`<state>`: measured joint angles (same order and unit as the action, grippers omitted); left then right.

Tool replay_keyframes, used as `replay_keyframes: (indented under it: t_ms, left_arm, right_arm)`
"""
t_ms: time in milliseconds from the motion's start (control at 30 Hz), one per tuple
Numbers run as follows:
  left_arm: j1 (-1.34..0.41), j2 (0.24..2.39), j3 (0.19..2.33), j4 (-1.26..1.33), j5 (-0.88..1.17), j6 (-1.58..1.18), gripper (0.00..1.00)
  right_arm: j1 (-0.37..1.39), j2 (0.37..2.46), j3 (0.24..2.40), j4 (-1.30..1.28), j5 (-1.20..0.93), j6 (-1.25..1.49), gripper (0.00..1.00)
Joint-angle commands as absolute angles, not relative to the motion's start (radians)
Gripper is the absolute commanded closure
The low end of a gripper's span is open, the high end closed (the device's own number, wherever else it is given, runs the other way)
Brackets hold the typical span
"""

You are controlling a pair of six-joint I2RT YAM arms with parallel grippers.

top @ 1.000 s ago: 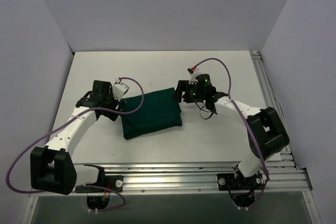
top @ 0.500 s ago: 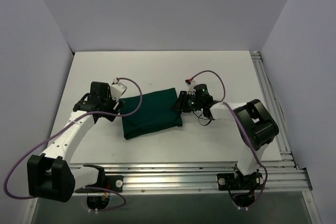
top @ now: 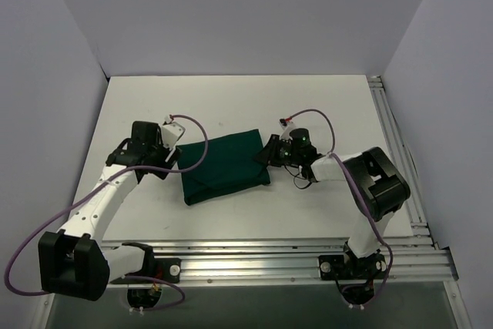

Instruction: Prepare the surgical pack

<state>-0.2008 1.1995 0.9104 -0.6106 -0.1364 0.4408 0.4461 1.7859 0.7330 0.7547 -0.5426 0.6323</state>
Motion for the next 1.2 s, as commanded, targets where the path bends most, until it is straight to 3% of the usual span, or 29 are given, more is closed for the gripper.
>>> replay_keyframes:
  t_ms: [0, 300, 467, 767, 1167]
  left_arm:
    - [-0.195, 1.161, 0.956, -0.626, -0.156, 0.434, 0.16]
    - [-0.195, 1.126, 0.946, -0.624, -0.176, 0.426, 0.16]
    - [-0.193, 1.112, 0.94, -0.624, -0.175, 0.423, 0.16]
    - [-0.192, 1.092, 0.936, -0.621, -0.172, 0.423, 0.16]
    - [-0.189, 1.089, 0.928, -0.614, -0.17, 0.426, 0.16]
  right_arm:
    - [0.538, 1.804, 0.68, 0.925, -0.413, 0.8, 1.0]
    - [0.741, 2.009, 0.652, 1.347, -0.076, 1.244, 1.0]
    - [0.839, 2.071, 0.823, 1.221, 0.035, 1.198, 1.0]
    - [0.857, 2.227, 1.066, 1.135, 0.156, 1.193, 1.0]
    - [0.795, 2.278, 1.151, 1.065, 0.17, 1.138, 1.0]
